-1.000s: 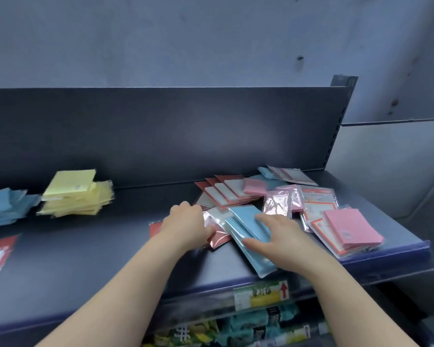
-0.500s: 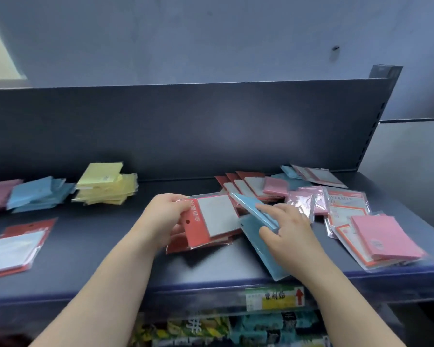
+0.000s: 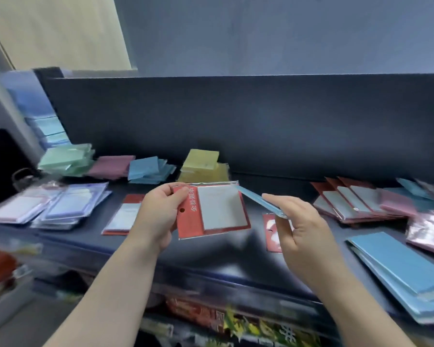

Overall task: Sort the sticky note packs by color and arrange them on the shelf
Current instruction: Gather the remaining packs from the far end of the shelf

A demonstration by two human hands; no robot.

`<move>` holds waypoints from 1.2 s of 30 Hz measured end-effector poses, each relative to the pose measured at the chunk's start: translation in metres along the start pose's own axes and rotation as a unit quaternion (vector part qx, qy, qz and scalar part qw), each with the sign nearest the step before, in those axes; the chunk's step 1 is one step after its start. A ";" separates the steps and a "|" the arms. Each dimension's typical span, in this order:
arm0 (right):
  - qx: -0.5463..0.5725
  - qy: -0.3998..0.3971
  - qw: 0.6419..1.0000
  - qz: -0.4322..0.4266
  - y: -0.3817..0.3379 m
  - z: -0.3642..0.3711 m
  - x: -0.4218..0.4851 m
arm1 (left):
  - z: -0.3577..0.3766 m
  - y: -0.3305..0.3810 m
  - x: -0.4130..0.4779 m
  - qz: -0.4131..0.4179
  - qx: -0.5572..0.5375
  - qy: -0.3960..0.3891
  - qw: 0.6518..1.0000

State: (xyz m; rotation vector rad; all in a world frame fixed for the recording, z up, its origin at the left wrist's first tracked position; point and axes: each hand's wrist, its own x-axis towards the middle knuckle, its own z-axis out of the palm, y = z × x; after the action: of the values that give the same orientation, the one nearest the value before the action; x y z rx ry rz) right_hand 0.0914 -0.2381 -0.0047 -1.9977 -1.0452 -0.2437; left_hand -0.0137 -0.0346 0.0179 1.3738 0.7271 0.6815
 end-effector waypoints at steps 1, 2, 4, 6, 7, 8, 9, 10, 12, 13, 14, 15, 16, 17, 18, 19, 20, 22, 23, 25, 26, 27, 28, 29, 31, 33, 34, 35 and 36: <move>0.002 -0.006 1.000 -0.007 -0.008 0.010 0.005 | -0.014 0.000 0.005 0.002 -0.001 0.004 1.000; 0.002 -0.008 1.000 -0.017 -0.016 0.021 0.010 | -0.029 0.001 0.010 0.005 -0.003 0.009 1.000; -0.002 -0.009 0.999 -0.033 -0.033 0.045 0.022 | -0.057 0.003 0.021 0.010 -0.003 0.019 1.000; -0.002 -0.007 0.999 -0.042 -0.049 0.069 0.035 | -0.085 0.007 0.032 0.010 -0.001 0.022 1.000; -0.002 -0.006 0.999 -0.044 -0.057 0.081 0.042 | -0.099 0.009 0.039 0.009 0.001 0.020 1.000; -0.003 -0.006 0.999 -0.046 -0.064 0.093 0.049 | -0.112 0.010 0.046 0.009 0.006 0.016 1.000; -0.007 -0.006 0.999 -0.050 -0.071 0.104 0.056 | -0.125 0.011 0.054 0.012 0.016 0.012 1.000; -0.014 -0.006 0.998 -0.056 -0.078 0.114 0.063 | -0.136 0.012 0.062 0.020 0.030 0.006 0.999; -0.027 -0.002 0.997 -0.066 -0.090 0.135 0.078 | -0.154 0.012 0.077 0.041 0.065 -0.011 0.997; -0.036 0.001 0.997 -0.070 -0.095 0.144 0.086 | -0.161 0.012 0.084 0.050 0.084 -0.020 0.995; -0.045 0.003 0.996 -0.073 -0.099 0.154 0.094 | -0.167 0.013 0.091 0.055 0.096 -0.029 0.993; -0.053 0.004 0.996 -0.075 -0.103 0.163 0.101 | -0.174 0.014 0.097 0.056 0.104 -0.038 0.992; -0.062 0.005 0.995 -0.077 -0.106 0.172 0.109 | -0.180 0.015 0.102 0.054 0.110 -0.047 0.991; -0.071 0.008 0.994 -0.081 -0.110 0.181 0.117 | -0.186 0.015 0.107 0.053 0.119 -0.053 0.990; -0.084 0.012 0.993 -0.085 -0.113 0.190 0.125 | -0.192 0.016 0.112 0.054 0.131 -0.059 0.988; -0.100 0.015 0.991 -0.087 -0.116 0.199 0.132 | -0.197 0.016 0.118 0.056 0.148 -0.065 0.985; -0.118 0.017 0.989 -0.086 -0.119 0.207 0.140 | -0.201 0.017 0.122 0.056 0.165 -0.072 0.982; -0.158 0.007 0.984 -0.081 -0.124 0.222 0.153 | -0.206 0.020 0.130 0.050 0.188 -0.092 0.976; -0.182 -0.015 0.981 -0.073 -0.126 0.229 0.159 | -0.208 0.021 0.133 0.046 0.202 -0.104 0.973; -0.230 -0.097 0.968 -0.036 -0.127 0.240 0.169 | -0.208 0.023 0.138 0.048 0.248 -0.137 0.958; -0.244 -0.143 0.959 -0.013 -0.126 0.244 0.172 | -0.207 0.025 0.140 0.054 0.272 -0.156 0.948; -0.250 -0.182 0.951 0.007 -0.126 0.246 0.174 | -0.206 0.026 0.142 0.065 0.299 -0.175 0.936; -0.247 -0.207 0.946 0.019 -0.125 0.246 0.174 | -0.204 0.028 0.145 0.084 0.337 -0.191 0.918; -0.241 -0.219 0.945 0.024 -0.124 0.246 0.173 | -0.201 0.030 0.147 0.108 0.383 -0.203 0.895; -0.226 -0.224 0.948 0.022 -0.124 0.242 0.171 | -0.194 0.033 0.151 0.158 0.462 -0.220 0.845; -0.213 -0.217 0.952 0.021 -0.126 0.235 0.167 | -0.185 0.032 0.154 0.193 0.518 -0.233 0.800; -0.207 -0.206 0.956 0.022 -0.127 0.231 0.164 | -0.179 0.031 0.155 0.202 0.540 -0.239 0.782; -0.198 -0.191 0.961 0.024 -0.128 0.226 0.162 | -0.174 0.029 0.156 0.210 0.557 -0.246 0.765; -0.189 -0.171 0.967 0.026 -0.128 0.221 0.158 | -0.168 0.027 0.157 0.219 0.572 -0.252 0.750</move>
State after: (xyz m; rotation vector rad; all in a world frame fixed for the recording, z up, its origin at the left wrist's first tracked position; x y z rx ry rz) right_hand 0.0521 0.0591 0.0140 -2.4714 -1.2279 -0.0701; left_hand -0.0507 0.1936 0.0267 2.7934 0.3254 0.0961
